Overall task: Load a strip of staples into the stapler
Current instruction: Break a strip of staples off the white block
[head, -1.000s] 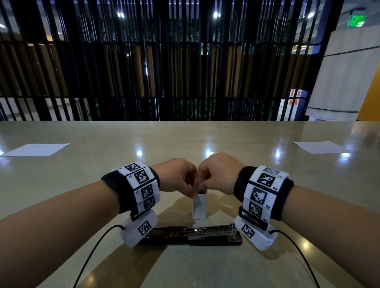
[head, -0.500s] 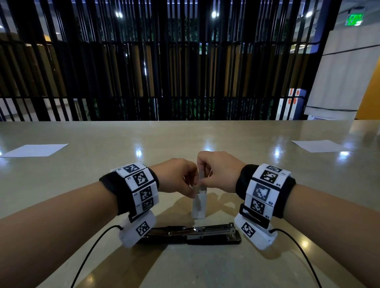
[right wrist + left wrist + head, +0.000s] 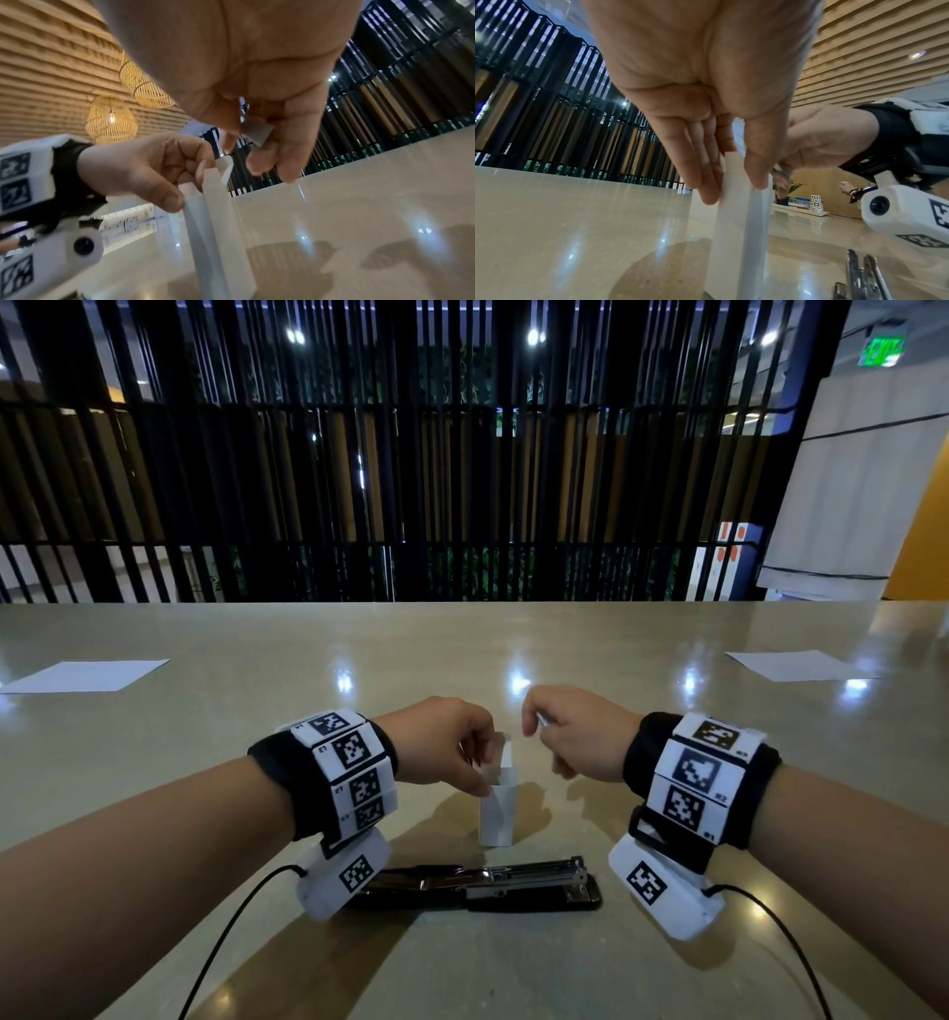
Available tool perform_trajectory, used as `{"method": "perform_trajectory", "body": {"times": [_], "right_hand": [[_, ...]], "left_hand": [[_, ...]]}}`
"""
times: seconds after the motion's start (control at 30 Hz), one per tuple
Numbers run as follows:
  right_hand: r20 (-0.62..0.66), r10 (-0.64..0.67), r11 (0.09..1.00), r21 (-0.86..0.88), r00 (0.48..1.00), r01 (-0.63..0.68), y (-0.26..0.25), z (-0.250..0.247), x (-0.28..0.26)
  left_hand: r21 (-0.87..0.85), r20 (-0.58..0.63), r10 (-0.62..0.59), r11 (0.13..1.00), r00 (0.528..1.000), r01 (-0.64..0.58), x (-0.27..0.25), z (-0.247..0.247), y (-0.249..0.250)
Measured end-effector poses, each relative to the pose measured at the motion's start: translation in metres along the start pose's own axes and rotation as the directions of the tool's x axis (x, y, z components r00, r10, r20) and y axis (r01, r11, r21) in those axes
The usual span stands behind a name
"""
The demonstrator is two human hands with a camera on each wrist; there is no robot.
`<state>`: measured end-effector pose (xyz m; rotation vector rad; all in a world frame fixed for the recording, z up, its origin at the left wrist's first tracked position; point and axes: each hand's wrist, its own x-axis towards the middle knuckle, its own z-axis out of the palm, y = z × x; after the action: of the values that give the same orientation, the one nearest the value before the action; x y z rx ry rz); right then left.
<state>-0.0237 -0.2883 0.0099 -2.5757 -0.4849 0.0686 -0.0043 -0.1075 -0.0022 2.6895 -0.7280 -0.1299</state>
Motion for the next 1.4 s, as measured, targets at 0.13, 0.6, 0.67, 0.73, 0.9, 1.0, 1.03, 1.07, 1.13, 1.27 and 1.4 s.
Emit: {"method": "perform_trajectory", "body": {"times": [0.13, 0.6, 0.67, 0.73, 0.9, 1.0, 1.03, 1.07, 1.13, 1.27, 1.4], "right_hand": [[0.182, 0.006, 0.98, -0.197, 0.983, 0.03, 0.002, 0.003, -0.009], [0.227, -0.057, 0.897, -0.415, 0.972, 0.15, 0.014, 0.012, -0.01], [0.238, -0.054, 0.895, -0.418, 0.97, 0.152, 0.015, 0.013, -0.01], [0.248, -0.053, 0.889, -0.429, 0.967, 0.158, 0.014, 0.014, -0.01], [0.215, -0.058, 0.918, -0.373, 0.975, 0.137, 0.011, 0.012, -0.01], [0.102, -0.04, 0.961, -0.268, 0.994, 0.067, 0.014, 0.01, -0.008], [0.056, -0.02, 0.974, -0.225, 0.998, 0.032, 0.015, 0.01, -0.005], [0.024, 0.01, 0.983, -0.184, 1.0, -0.005, 0.015, 0.009, -0.003], [0.01, 0.068, 0.991, -0.116, 0.998, -0.066, 0.013, 0.01, 0.003], [0.019, 0.055, 0.997, -0.06, 0.998, -0.053, 0.002, 0.017, 0.014], [0.035, -0.008, 0.998, -0.068, 0.999, 0.01, -0.005, 0.021, 0.017]], "left_hand": [[-0.013, 0.004, -0.006, 1.0, 1.0, 0.006, 0.0, 0.0, 0.0], [-0.085, -0.029, -0.096, 0.992, 0.995, 0.093, -0.009, 0.002, -0.009], [-0.129, -0.033, -0.085, 0.988, 0.996, 0.08, -0.009, 0.002, -0.009], [-0.169, -0.042, -0.068, 0.984, 0.997, 0.06, -0.008, 0.004, -0.007], [-0.168, -0.057, -0.038, 0.985, 0.998, 0.028, -0.006, 0.007, -0.002], [-0.168, -0.059, -0.046, 0.985, 0.997, 0.036, -0.006, 0.007, -0.003], [-0.173, -0.061, -0.048, 0.984, 0.997, 0.037, -0.007, 0.007, -0.003], [-0.176, -0.065, -0.051, 0.984, 0.997, 0.039, -0.007, 0.007, -0.004], [-0.186, -0.069, -0.051, 0.982, 0.996, 0.038, -0.008, 0.008, -0.004], [-0.208, -0.07, -0.048, 0.978, 0.996, 0.032, -0.009, 0.009, -0.004], [-0.202, -0.089, -0.065, 0.978, 0.994, 0.046, -0.009, 0.011, -0.007]]}}
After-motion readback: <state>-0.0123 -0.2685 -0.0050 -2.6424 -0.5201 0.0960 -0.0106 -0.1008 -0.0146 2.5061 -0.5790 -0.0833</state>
